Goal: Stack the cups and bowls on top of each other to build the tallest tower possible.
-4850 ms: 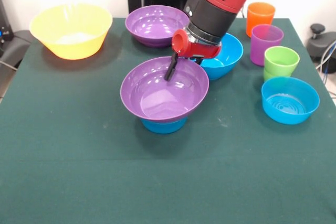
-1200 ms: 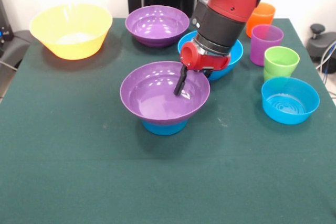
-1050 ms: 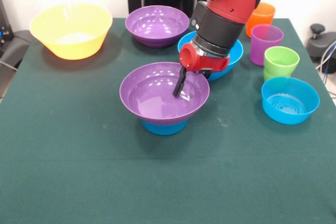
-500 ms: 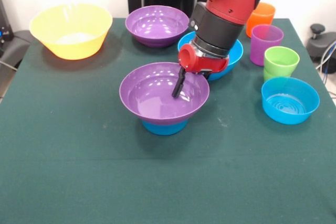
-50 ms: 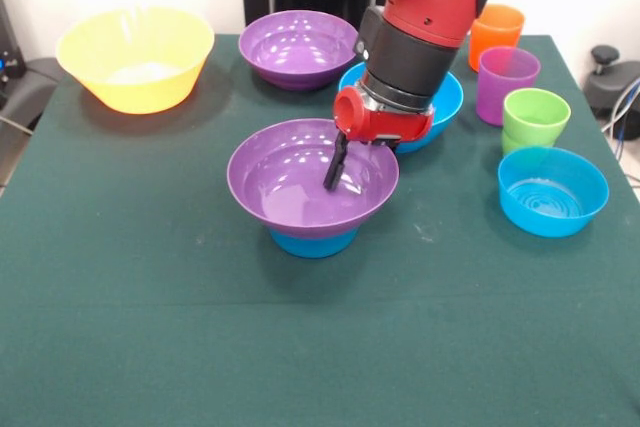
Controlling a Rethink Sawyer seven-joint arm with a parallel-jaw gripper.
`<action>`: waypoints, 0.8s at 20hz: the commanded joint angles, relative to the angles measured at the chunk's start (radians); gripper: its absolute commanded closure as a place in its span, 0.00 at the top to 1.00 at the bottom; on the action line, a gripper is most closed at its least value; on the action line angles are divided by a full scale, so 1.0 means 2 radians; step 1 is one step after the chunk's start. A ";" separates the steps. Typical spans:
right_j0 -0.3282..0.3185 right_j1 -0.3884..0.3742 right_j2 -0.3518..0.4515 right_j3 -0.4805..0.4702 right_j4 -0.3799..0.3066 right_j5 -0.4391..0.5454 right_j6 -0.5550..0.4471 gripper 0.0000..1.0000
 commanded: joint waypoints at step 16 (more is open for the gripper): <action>0.022 -0.012 0.044 0.037 0.011 0.055 0.017 1.00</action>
